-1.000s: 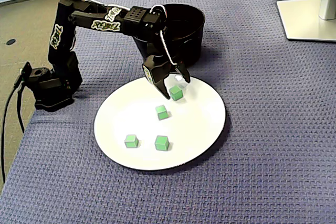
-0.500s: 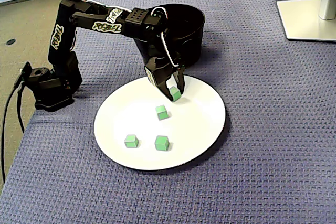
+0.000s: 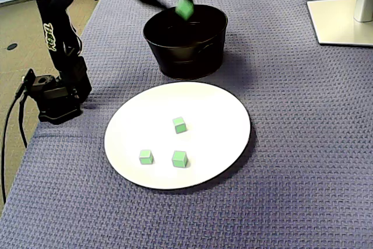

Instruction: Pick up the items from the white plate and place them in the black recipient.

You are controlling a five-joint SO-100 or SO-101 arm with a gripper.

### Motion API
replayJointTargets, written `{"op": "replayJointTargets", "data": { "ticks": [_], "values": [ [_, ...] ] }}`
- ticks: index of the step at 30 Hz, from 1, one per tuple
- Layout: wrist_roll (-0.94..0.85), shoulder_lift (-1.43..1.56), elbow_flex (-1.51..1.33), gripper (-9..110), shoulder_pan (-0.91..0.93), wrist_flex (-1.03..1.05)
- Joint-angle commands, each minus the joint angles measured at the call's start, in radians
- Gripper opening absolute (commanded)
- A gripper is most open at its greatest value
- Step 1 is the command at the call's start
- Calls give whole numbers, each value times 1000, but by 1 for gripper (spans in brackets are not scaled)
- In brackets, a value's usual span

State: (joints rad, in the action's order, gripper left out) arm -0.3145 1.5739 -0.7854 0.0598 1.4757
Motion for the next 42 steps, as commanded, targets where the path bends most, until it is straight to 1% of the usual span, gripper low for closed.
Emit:
{"op": "replayJointTargets", "data": {
  "ticks": [1,3,6,11,13,15,16,17,19,21,23,26,28,29,30,33,36,38,42],
  "values": [
    [72,101,-8,0,-225,-80],
    [86,97,-118,0,-322,-129],
    [117,46,-336,0,-399,-252],
    [123,-37,-730,0,-479,-560],
    [121,-57,-833,0,-500,-655],
    [112,-66,-890,0,-514,-704],
    [107,-66,-900,2,-518,-709],
    [104,-66,-904,8,-520,-706],
    [97,-54,-896,21,-515,-683],
    [75,-31,-853,28,-500,-620],
    [17,5,-773,36,-477,-514],
    [-115,67,-575,36,-387,-313],
    [-291,97,-420,32,-295,-179],
    [-377,104,-342,32,-232,-115],
    [-414,110,-267,32,-158,-71],
    [-373,98,-100,34,84,0],
    [-273,57,-91,34,267,87],
    [-236,29,-176,34,342,112],
    [-242,-64,-344,33,388,69]
  ]
}}
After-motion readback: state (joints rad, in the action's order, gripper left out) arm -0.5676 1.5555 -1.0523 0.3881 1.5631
